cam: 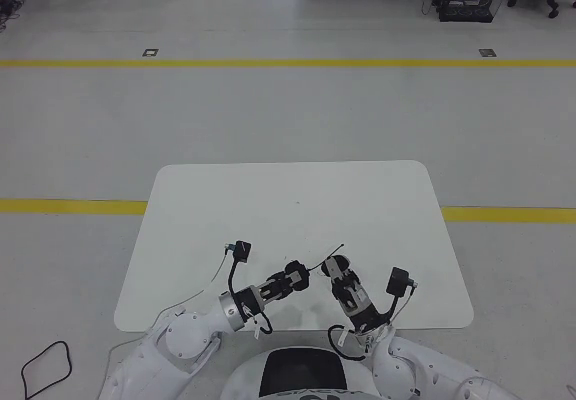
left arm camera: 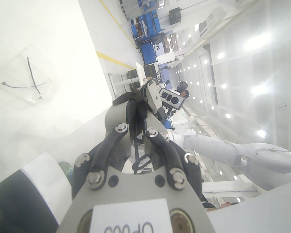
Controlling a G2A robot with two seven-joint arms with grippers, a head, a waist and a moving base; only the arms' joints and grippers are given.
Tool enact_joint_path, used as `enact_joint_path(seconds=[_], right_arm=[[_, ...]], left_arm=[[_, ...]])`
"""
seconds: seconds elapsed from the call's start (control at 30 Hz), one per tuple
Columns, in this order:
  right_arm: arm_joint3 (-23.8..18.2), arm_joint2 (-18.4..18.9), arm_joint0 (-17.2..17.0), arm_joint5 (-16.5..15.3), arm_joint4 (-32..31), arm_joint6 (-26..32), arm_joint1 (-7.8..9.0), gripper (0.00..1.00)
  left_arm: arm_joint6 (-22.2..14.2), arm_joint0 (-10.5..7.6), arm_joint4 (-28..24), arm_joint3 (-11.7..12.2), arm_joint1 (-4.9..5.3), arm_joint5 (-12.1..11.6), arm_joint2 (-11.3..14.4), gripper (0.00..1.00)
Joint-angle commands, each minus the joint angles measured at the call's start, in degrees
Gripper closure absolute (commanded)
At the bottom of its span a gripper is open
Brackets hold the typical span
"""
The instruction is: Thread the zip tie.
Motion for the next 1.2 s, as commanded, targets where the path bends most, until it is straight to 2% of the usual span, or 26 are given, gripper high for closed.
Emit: enact_joint_path(seconds=[0.0,0.4,1.17], right_arm=[[-0.1,0.3,-0.3,0.0,0.1,0.3,-0.13,1.0],[0.1,3.0,-2.3,0.0,0.2,1.9,-1.24,1.0],[-0.2,5.3,-4.1,0.0,-4.7,5.6,-2.35,1.0]], left_arm=[[0.6,-0.07,0.5,0.0,-0.01,-0.1,0.2,1.0],[2.3,-0.26,2.4,0.1,0.02,-0.6,0.9,1.0],[2.3,-0.68,2.6,0.3,0.3,-0.1,1.7,1.0]])
